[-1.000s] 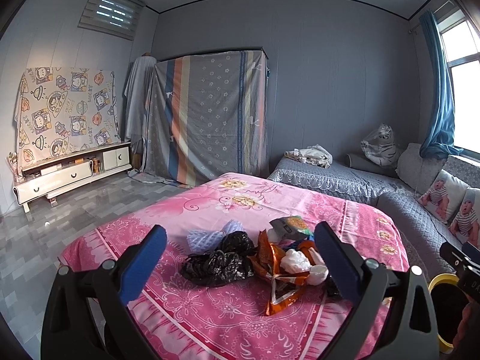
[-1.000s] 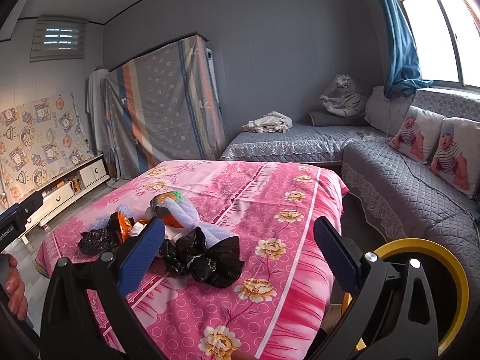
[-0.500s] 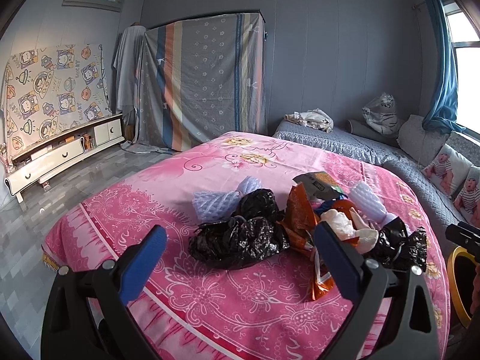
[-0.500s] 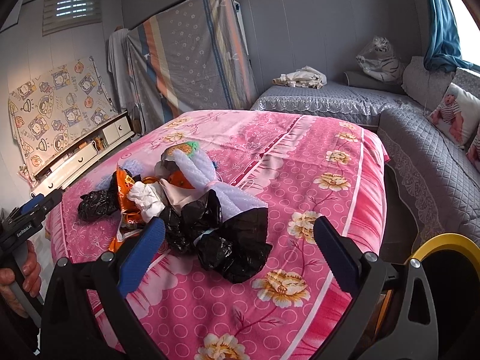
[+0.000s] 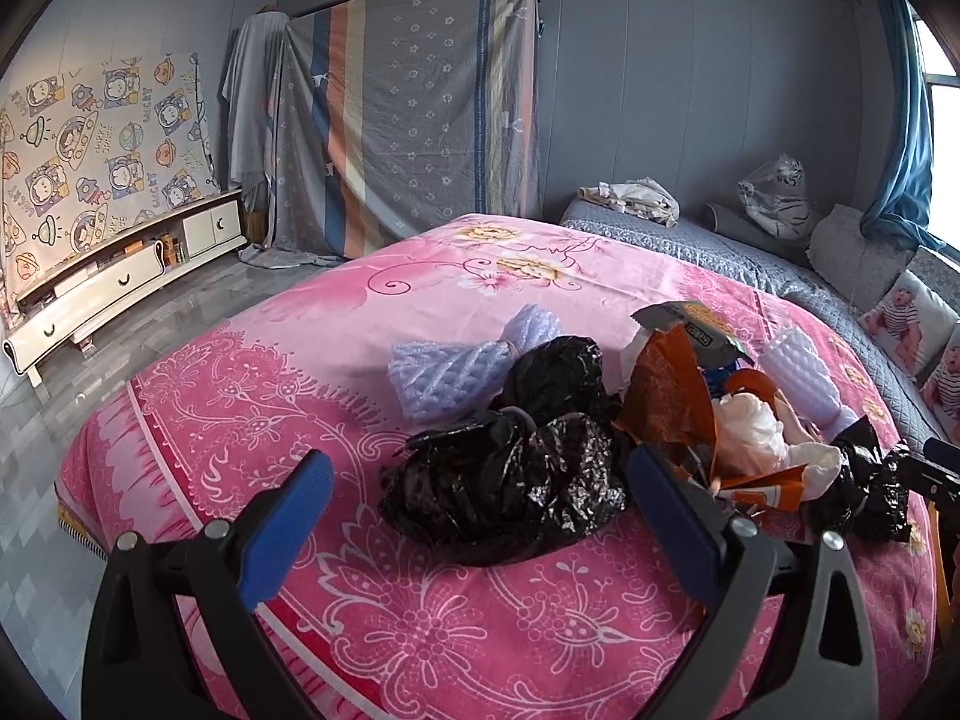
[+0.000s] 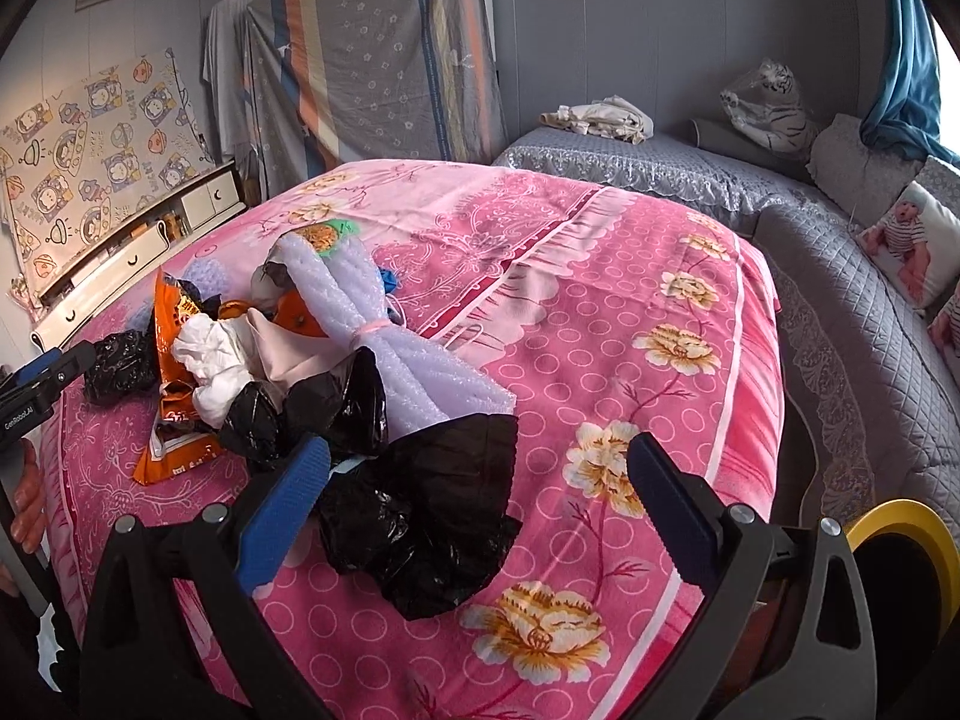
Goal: Collect trash
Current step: 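Move the right tool to the black plastic bags and close on them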
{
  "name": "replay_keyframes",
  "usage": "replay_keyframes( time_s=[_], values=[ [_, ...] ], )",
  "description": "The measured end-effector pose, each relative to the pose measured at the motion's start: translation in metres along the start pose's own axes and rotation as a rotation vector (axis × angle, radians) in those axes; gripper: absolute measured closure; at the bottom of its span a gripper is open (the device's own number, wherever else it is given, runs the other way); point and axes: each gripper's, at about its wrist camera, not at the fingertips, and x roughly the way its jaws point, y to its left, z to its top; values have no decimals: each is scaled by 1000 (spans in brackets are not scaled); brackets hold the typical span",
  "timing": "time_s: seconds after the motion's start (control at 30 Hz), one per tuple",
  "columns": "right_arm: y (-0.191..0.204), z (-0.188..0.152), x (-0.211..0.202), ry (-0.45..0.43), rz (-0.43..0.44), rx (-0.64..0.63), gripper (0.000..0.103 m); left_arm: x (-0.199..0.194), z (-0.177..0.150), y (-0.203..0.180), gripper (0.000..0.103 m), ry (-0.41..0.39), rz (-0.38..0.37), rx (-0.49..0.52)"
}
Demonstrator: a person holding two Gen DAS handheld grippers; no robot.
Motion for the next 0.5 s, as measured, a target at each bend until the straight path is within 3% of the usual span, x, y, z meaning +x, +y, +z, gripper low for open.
replay_keyframes(
  time_s=[0.23,0.5],
  values=[
    [-7,-3,27,87,36,50,8,24,3,-1,8,58,-30,-3],
    [-7,-2,40,124,74,82,8,51,4,-6,8,154,-92,5]
  ],
)
